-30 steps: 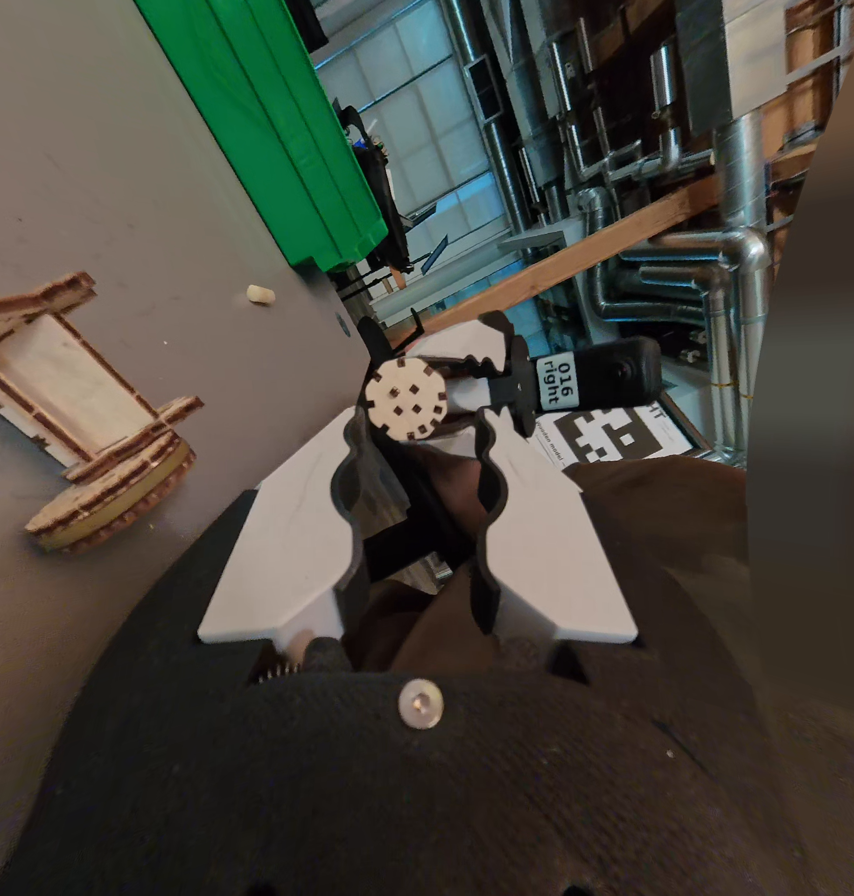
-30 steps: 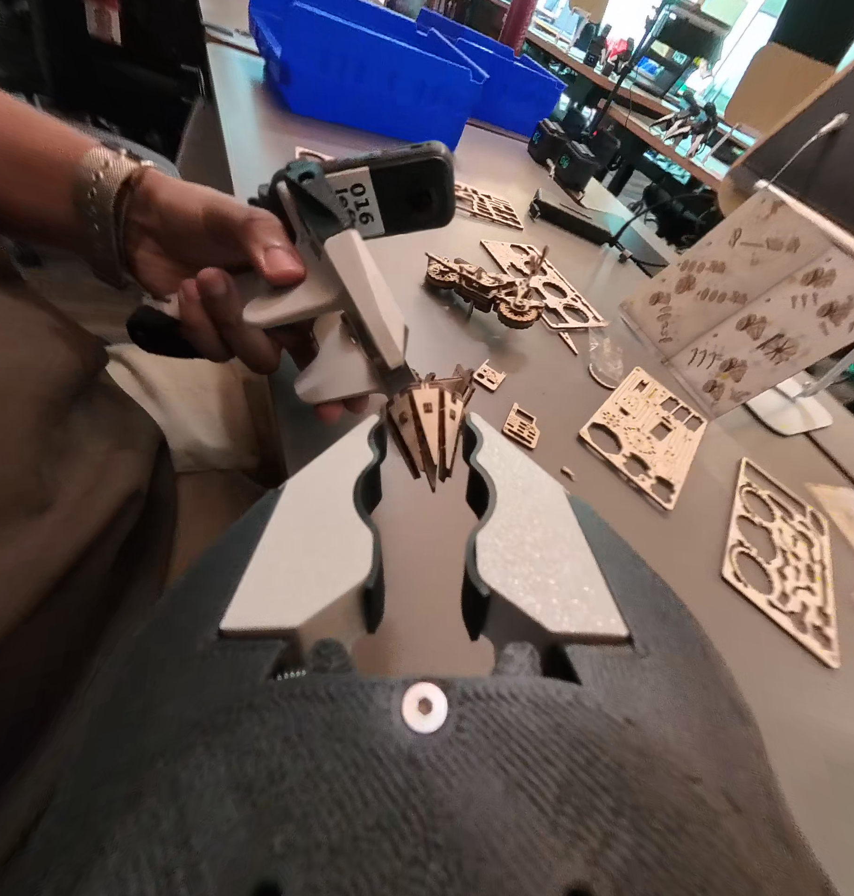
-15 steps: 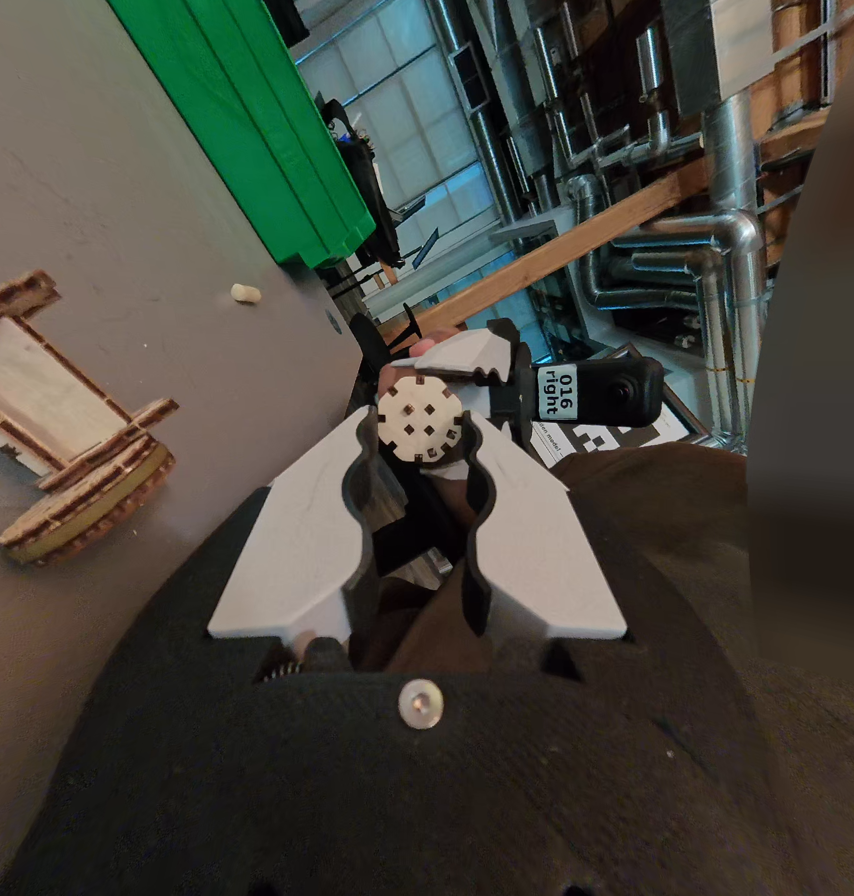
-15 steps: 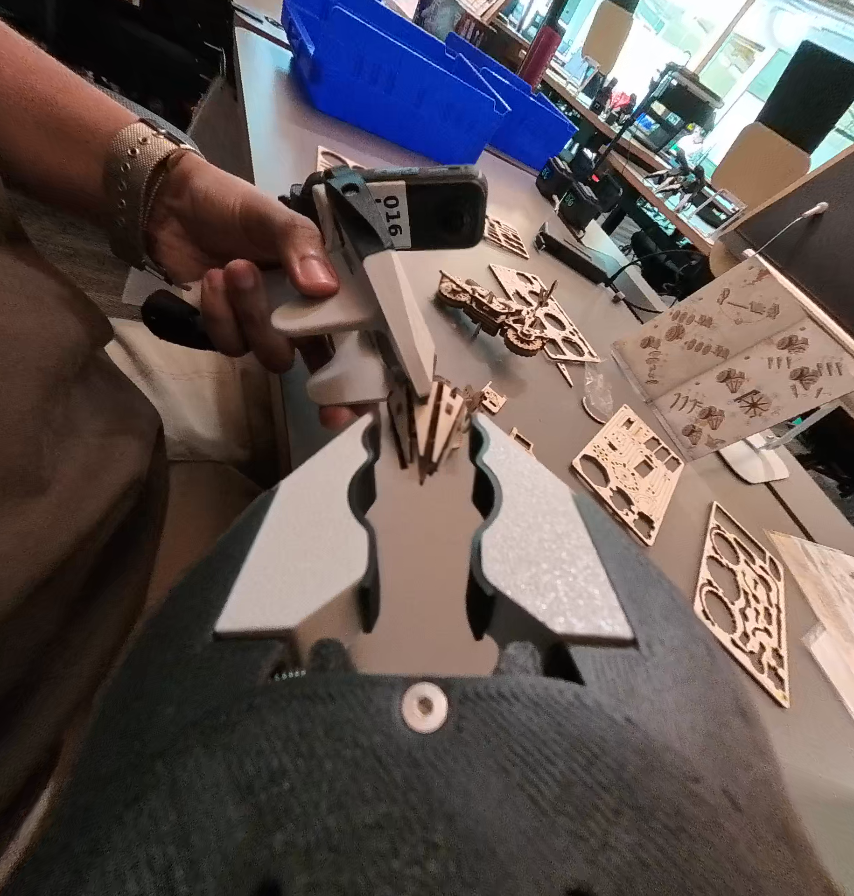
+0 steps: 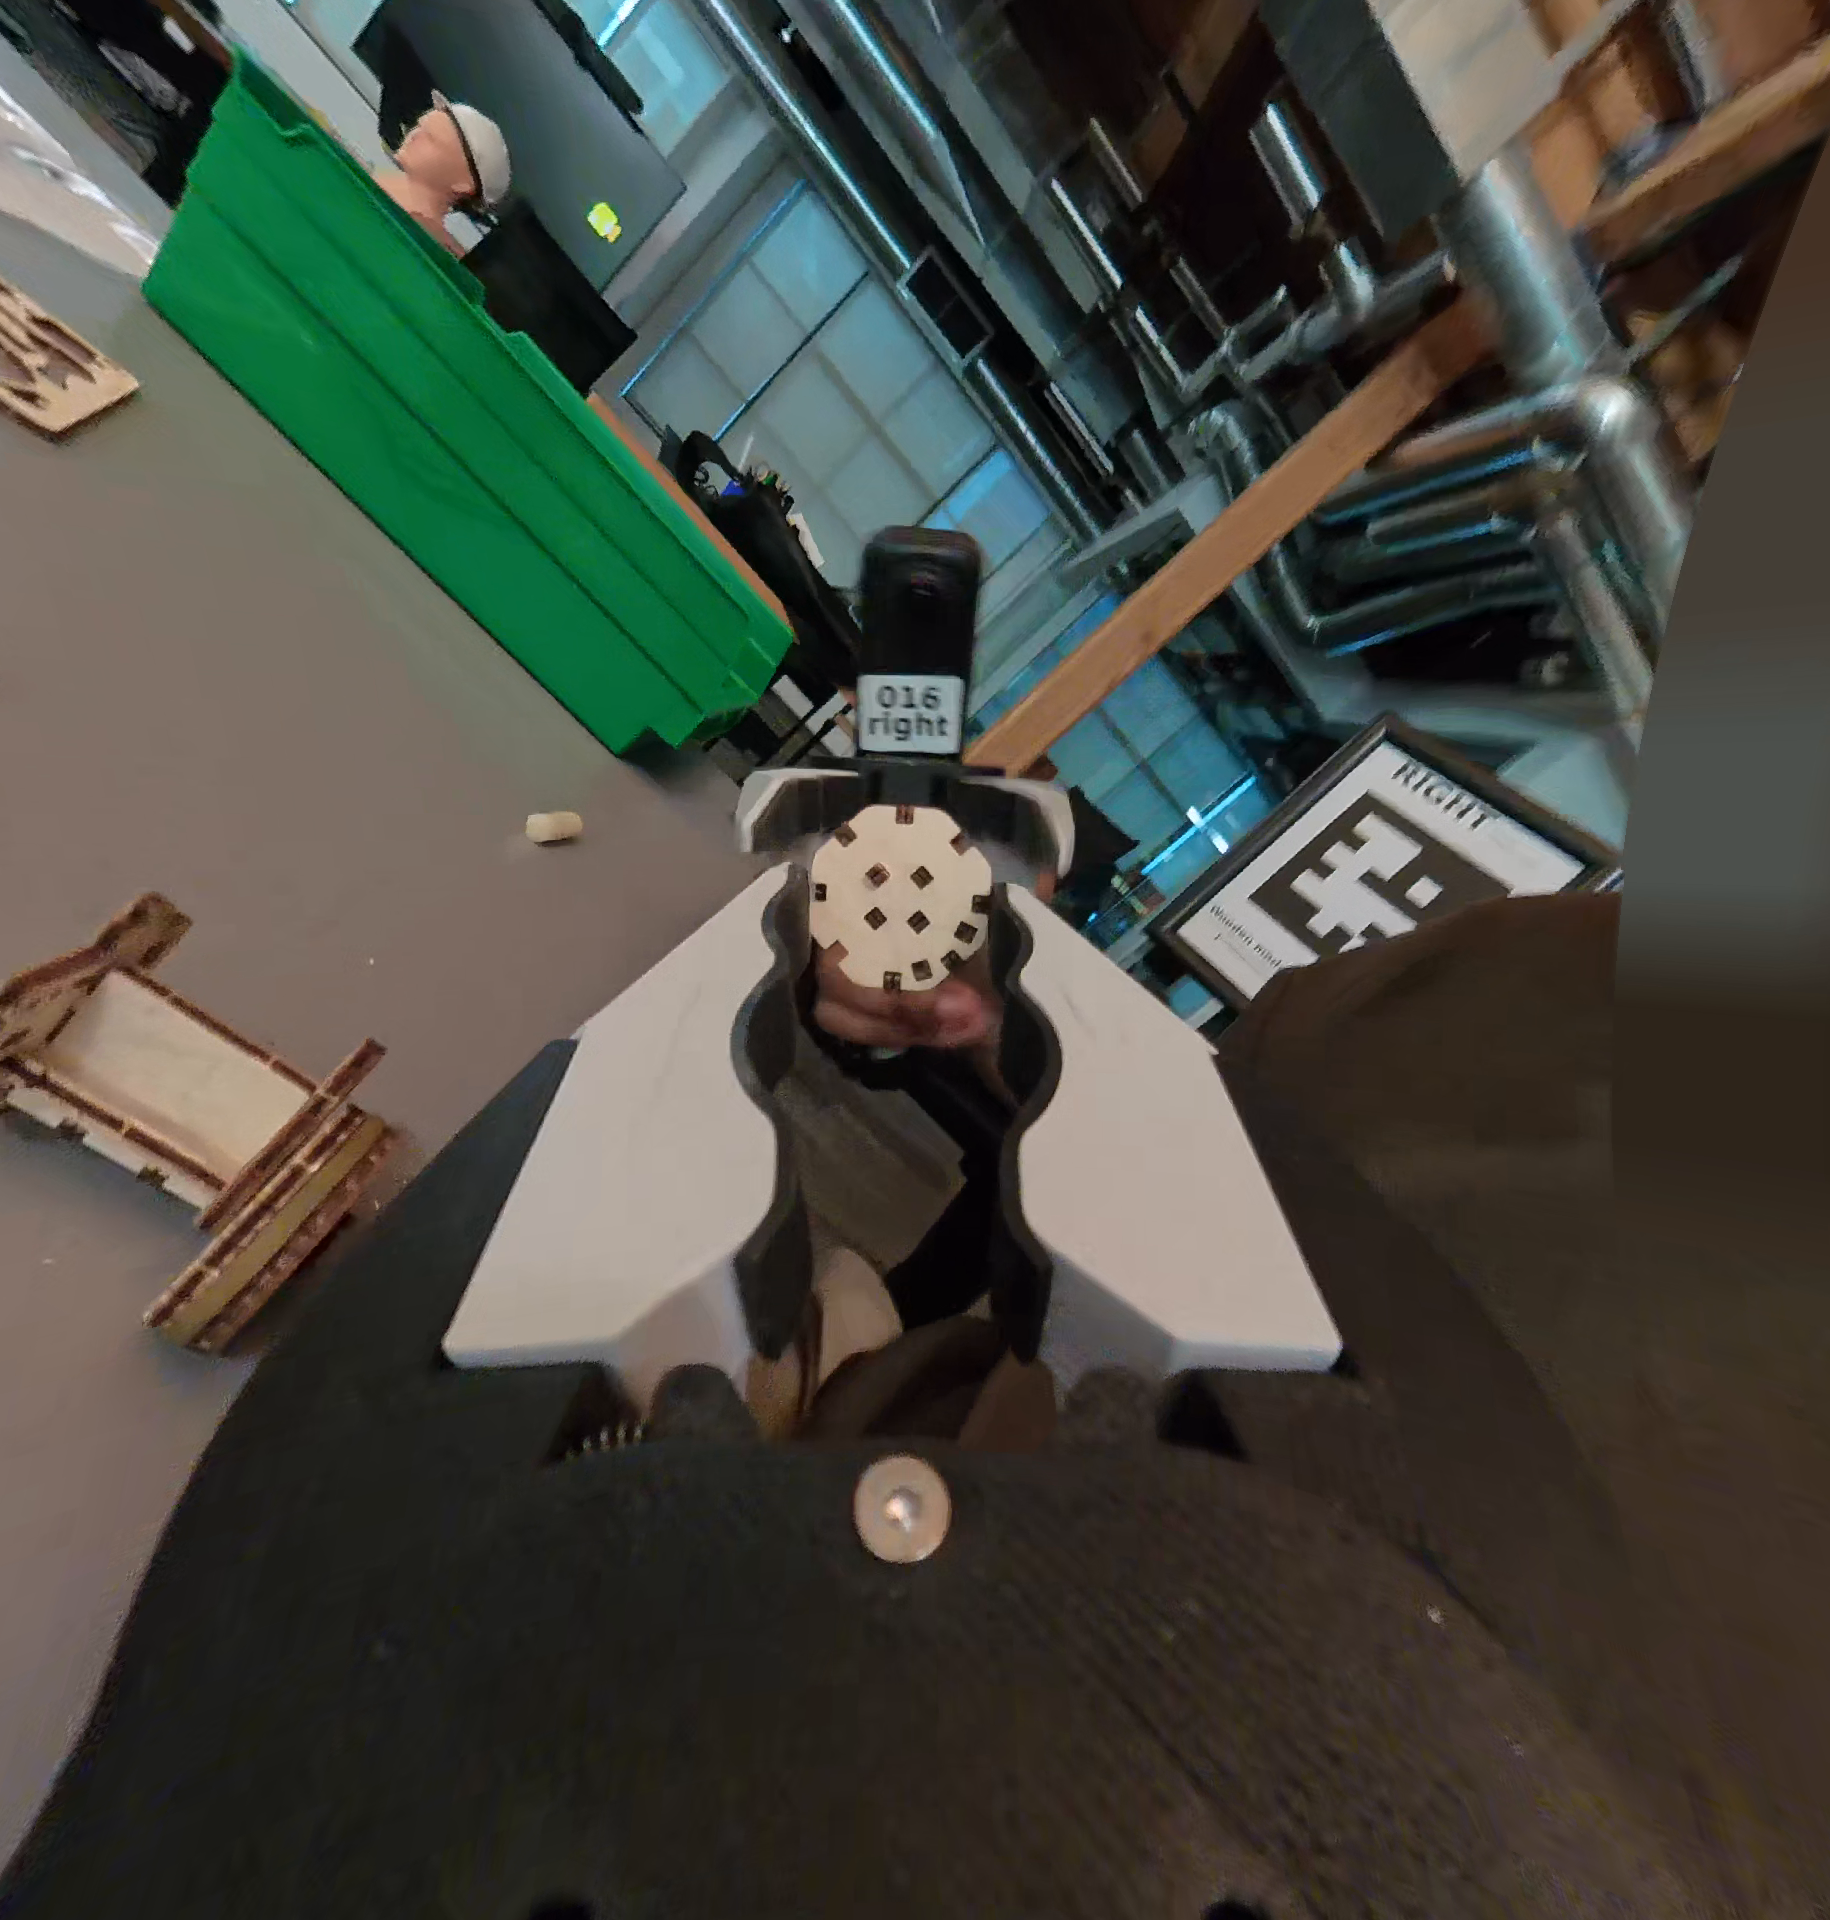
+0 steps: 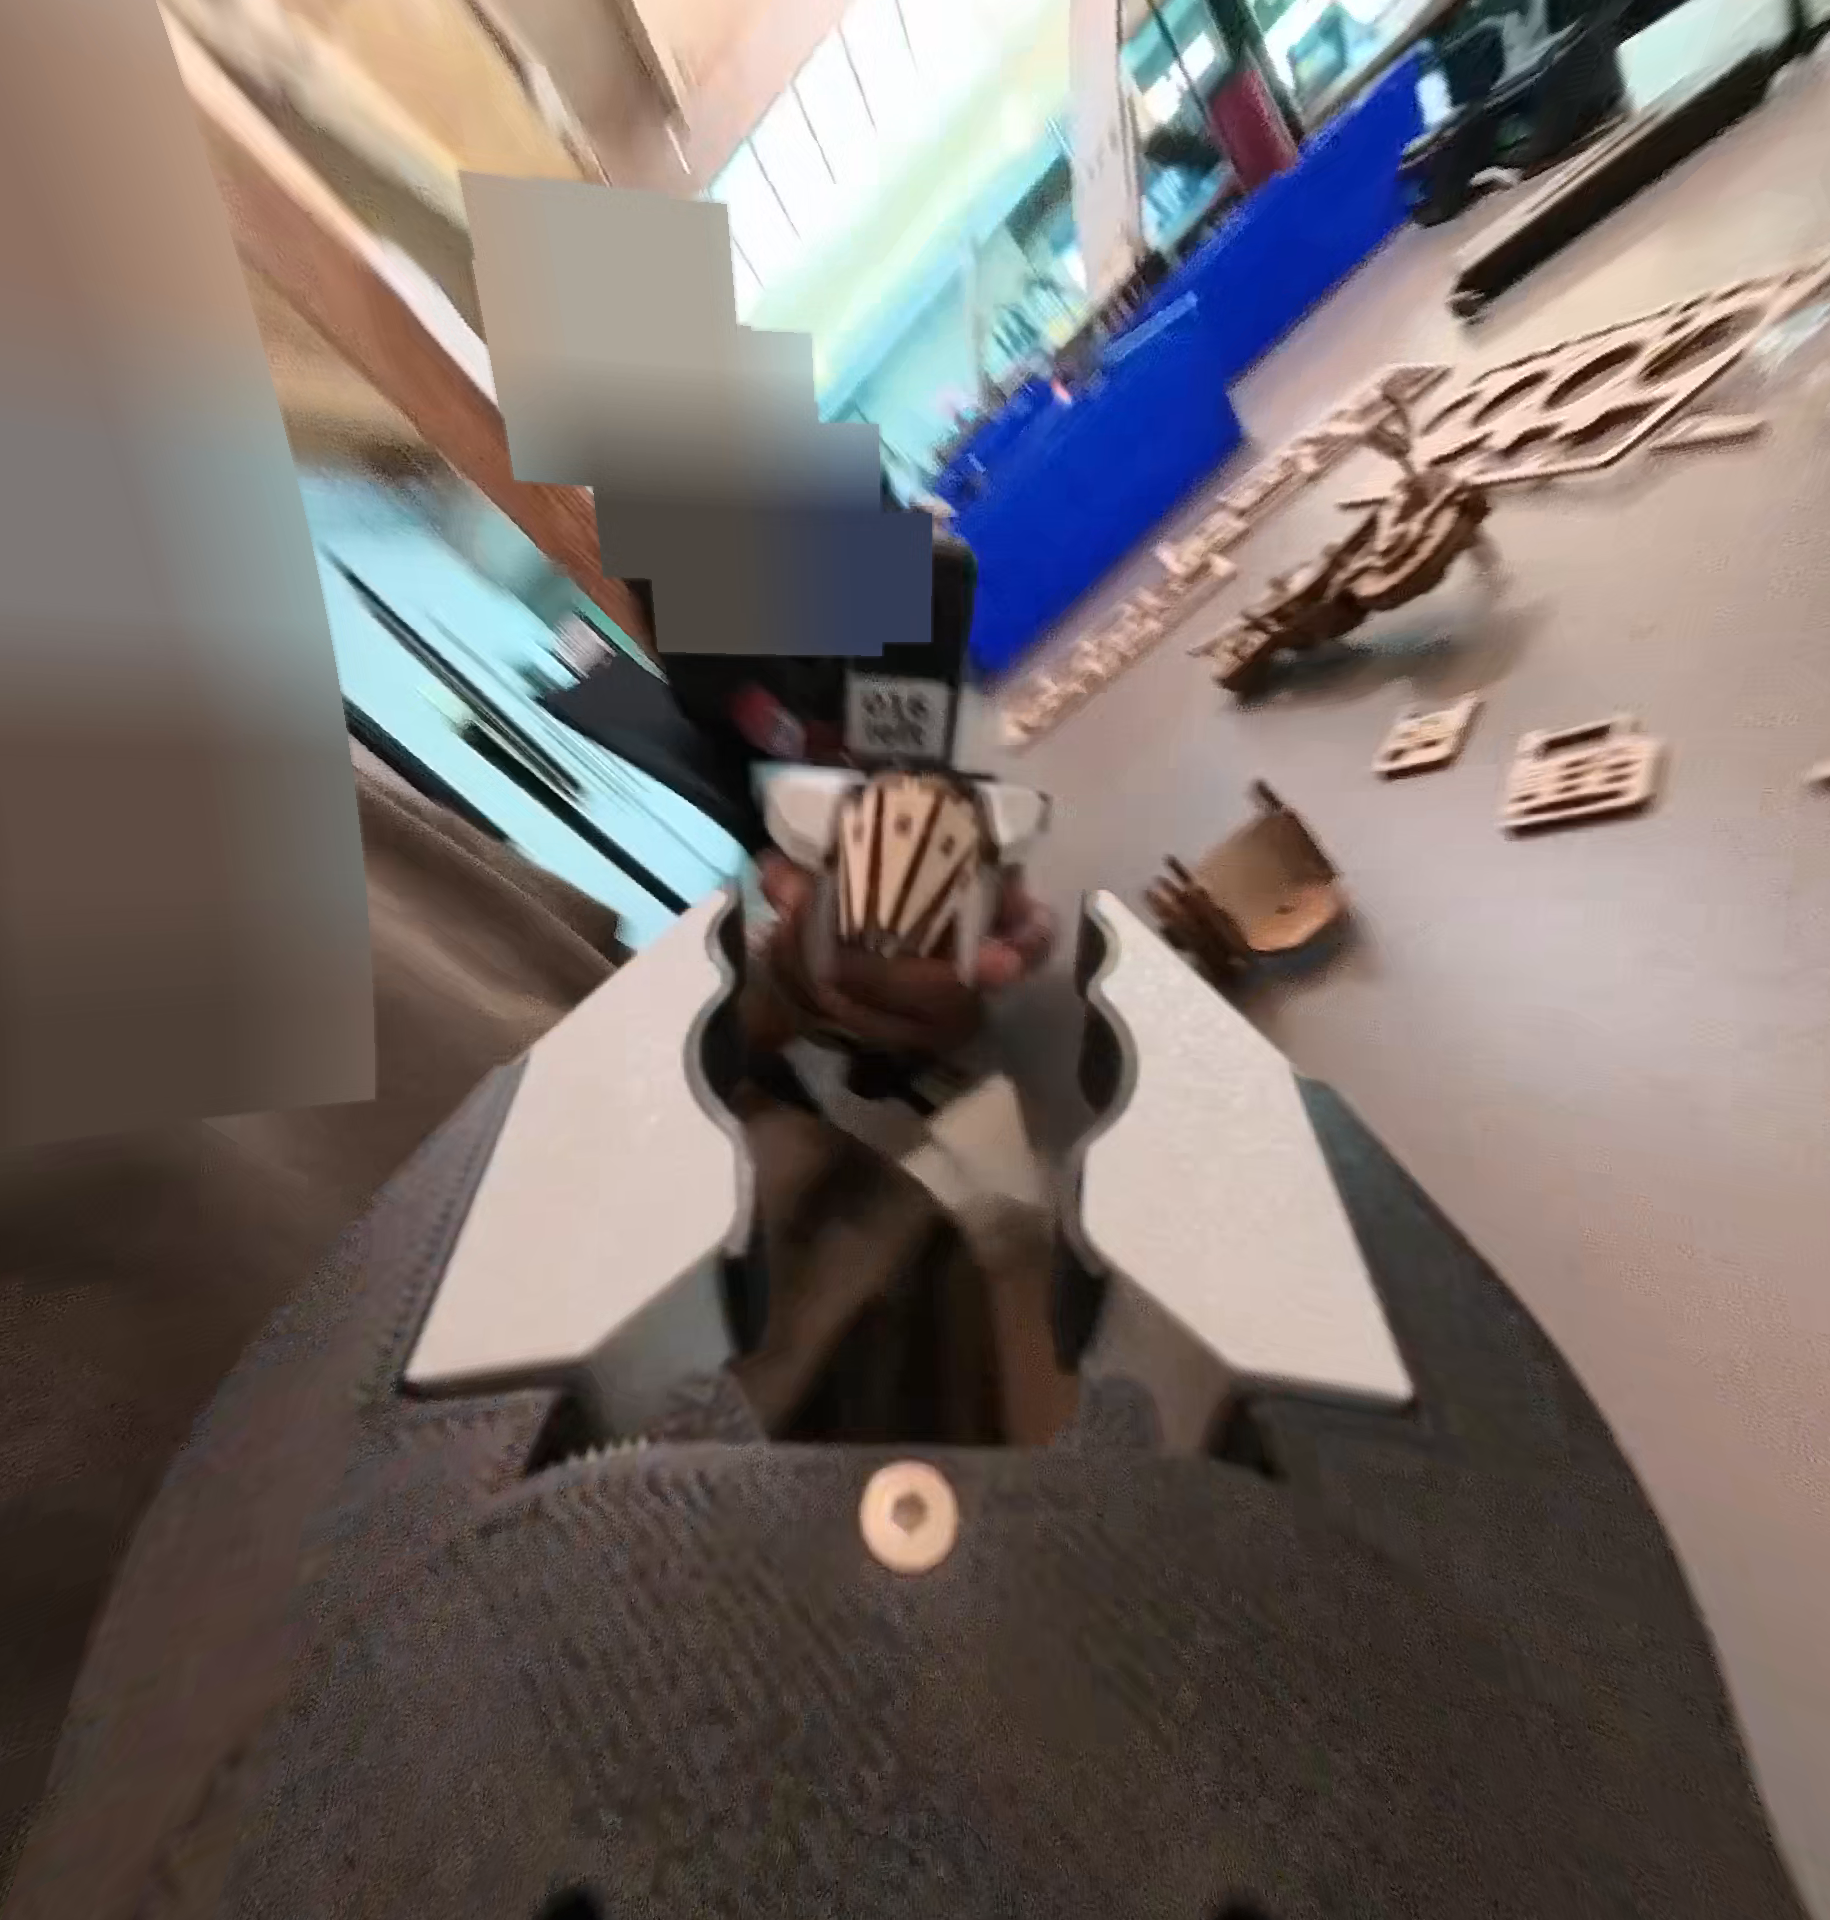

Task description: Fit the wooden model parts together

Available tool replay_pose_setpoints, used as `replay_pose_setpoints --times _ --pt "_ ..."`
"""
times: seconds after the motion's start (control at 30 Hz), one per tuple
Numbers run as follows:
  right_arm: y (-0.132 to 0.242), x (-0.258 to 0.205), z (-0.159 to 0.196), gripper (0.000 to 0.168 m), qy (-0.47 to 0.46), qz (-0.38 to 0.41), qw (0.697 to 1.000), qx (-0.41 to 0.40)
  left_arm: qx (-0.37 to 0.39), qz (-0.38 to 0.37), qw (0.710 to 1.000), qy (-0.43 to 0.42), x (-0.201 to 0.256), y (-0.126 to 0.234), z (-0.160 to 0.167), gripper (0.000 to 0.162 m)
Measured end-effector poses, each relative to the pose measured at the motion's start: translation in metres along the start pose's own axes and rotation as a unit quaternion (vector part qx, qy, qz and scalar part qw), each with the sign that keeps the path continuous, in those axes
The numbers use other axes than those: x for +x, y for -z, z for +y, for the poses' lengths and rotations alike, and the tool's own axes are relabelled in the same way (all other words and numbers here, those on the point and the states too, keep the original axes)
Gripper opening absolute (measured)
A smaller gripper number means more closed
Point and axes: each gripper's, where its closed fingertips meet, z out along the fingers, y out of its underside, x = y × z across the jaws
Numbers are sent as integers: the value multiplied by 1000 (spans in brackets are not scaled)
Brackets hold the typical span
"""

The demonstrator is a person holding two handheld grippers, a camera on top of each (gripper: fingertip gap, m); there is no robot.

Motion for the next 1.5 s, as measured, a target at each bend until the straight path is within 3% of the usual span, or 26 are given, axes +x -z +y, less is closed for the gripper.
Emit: replay_pose_setpoints --times 0.03,0.1,0.23,0.3,0.43,0.73,0.9,1.07,1.2,1.3,1.5 --pt "2 -3 -6 57 -45 -26 998 25 -9 -4 1000 -19 1 -1 3 32" --pt "2 -3 -6 42 -79 -45 995 31 -24 -14 998 -59 2 -3 7 32" --pt "-9 1 18 57 -50 -6 998 -39 -30 -24 992 -117 7 -6 10 32" --pt "-13 -1 20 57 -54 -8 998 -44 -32 -23 991 -130 9 -7 12 32" --pt "-14 -4 22 54 -96 -35 994 -39 -24 -15 991 -130 12 -7 10 32" --pt "-12 -15 20 26 -141 -95 985 -30 -26 -7 992 -125 15 -8 12 32" --pt "-12 -14 19 26 -141 -94 985 -29 -26 -11 993 -118 14 -8 11 34" --pt "-8 -6 12 26 -92 -56 994 -19 -31 -25 994 -98 8 -7 10 43" --pt "-1 14 14 25 68 56 995 -56 -31 -43 998 -32 -6 -4 9 44" --pt "3 27 18 25 247 161 949 -115 -50 -50 995 64 -20 -2 17 40" --pt "-1 31 27 26 517 259 791 -201 -51 -16 990 129 -17 -3 20 40"
